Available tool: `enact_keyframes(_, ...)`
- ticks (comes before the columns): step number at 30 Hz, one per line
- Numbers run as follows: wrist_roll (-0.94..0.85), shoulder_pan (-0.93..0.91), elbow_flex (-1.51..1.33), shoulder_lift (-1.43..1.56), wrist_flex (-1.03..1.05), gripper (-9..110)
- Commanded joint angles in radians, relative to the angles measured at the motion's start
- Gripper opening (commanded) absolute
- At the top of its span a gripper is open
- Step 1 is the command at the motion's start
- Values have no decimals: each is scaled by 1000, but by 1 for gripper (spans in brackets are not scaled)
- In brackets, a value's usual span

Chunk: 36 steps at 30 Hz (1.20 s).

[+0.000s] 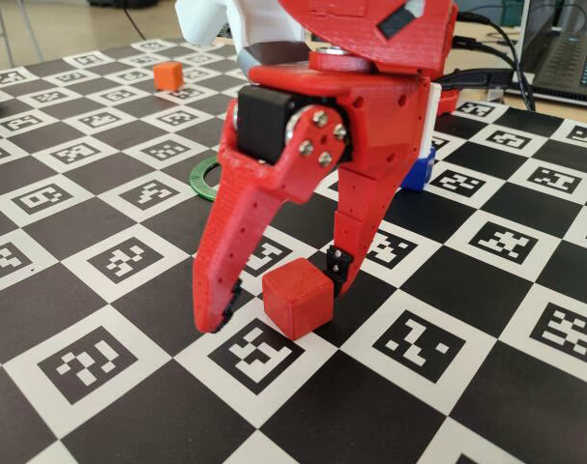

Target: Grab the red cube then put it in the green circle then put the blue cube on top and finally the orange cube on top

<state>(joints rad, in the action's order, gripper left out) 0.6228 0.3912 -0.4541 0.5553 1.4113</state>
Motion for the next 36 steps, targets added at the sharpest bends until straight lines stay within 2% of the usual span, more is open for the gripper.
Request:
enact_keyframes(1, -15, -3, 51, 25, -8, 42)
enact_keyframes(20, -20, -31, 38, 28, 11, 38)
enact_keyframes(24, -28, -28, 37, 28, 11, 31)
enact_keyframes(31, -34, -23, 32, 32, 9, 8)
enact_keyframes(36, -51, -20, 26, 52, 20, 5)
